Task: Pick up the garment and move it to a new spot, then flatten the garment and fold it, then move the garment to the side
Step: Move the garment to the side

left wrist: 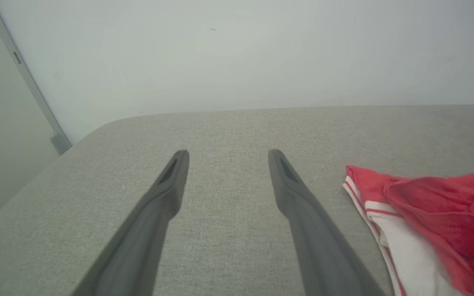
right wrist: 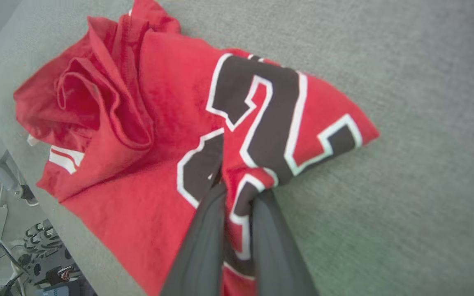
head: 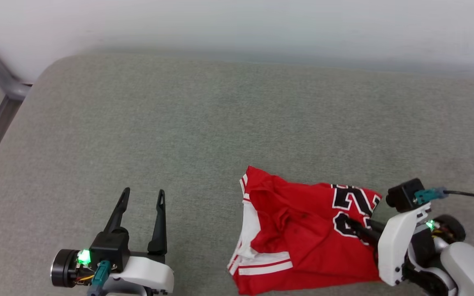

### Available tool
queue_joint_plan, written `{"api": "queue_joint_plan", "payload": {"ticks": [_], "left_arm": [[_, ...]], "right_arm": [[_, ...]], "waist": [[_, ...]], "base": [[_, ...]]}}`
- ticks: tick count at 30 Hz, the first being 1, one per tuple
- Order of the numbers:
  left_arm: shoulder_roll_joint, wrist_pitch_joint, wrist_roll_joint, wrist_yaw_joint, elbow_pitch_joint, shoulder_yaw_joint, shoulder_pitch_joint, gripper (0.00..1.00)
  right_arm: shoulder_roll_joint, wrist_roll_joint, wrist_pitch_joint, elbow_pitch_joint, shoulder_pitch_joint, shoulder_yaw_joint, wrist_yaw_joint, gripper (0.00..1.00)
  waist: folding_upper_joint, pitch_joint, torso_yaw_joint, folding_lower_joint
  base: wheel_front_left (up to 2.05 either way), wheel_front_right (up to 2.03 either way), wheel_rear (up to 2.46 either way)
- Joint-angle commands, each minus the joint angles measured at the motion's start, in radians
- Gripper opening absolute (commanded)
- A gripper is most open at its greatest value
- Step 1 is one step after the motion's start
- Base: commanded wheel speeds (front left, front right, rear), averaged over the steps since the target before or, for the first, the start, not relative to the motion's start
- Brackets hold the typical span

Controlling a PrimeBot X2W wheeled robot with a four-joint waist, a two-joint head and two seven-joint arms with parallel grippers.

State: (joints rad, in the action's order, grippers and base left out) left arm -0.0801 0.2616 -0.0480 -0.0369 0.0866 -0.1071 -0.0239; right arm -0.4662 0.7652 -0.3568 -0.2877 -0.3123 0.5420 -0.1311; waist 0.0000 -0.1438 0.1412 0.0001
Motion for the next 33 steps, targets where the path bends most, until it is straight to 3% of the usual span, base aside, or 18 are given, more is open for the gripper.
{"api": "queue_joint_plan", "payload": {"ticks": [1,8,18,23,33], "left_arm": [[0.002,0.005,0.002,-0.005,-0.006,0.008,0.011,1.0],[0.002,0.004,-0.004,-0.009,-0.029,0.026,0.041,1.0],[-0.002,0.004,0.004,-0.004,-0.068,0.041,0.012,1.0],[-0.008,0.004,0.015,0.002,-0.094,0.038,-0.018,1.0],[-0.022,0.004,0.03,0.018,-0.149,0.031,-0.099,1.0]], "right_arm": [[-0.022,-0.021,0.011,0.017,-0.022,0.011,0.001,0.0],[-0.148,-0.115,0.01,0.116,-0.082,0.042,0.001,0.0],[-0.289,-0.136,-0.043,0.213,-0.109,-0.064,0.001,0.0],[-0.371,-0.145,-0.084,0.186,-0.15,-0.134,0.001,0.0],[-0.52,-0.224,-0.16,0.076,-0.193,-0.277,0.001,0.0]], "waist": [[0.0,0.016,-0.027,-0.0001],[0.0,0.028,-0.137,-0.0001],[0.0,-0.034,-0.262,-0.0001],[0.0,-0.095,-0.272,-0.0001],[0.0,-0.243,-0.224,-0.0001]], "base": [[0.0,0.0,0.0],[0.0,0.0,0.0],[0.0,0.0,0.0],[0.0,0.0,0.0],[0.0,0.0,0.0]]}}
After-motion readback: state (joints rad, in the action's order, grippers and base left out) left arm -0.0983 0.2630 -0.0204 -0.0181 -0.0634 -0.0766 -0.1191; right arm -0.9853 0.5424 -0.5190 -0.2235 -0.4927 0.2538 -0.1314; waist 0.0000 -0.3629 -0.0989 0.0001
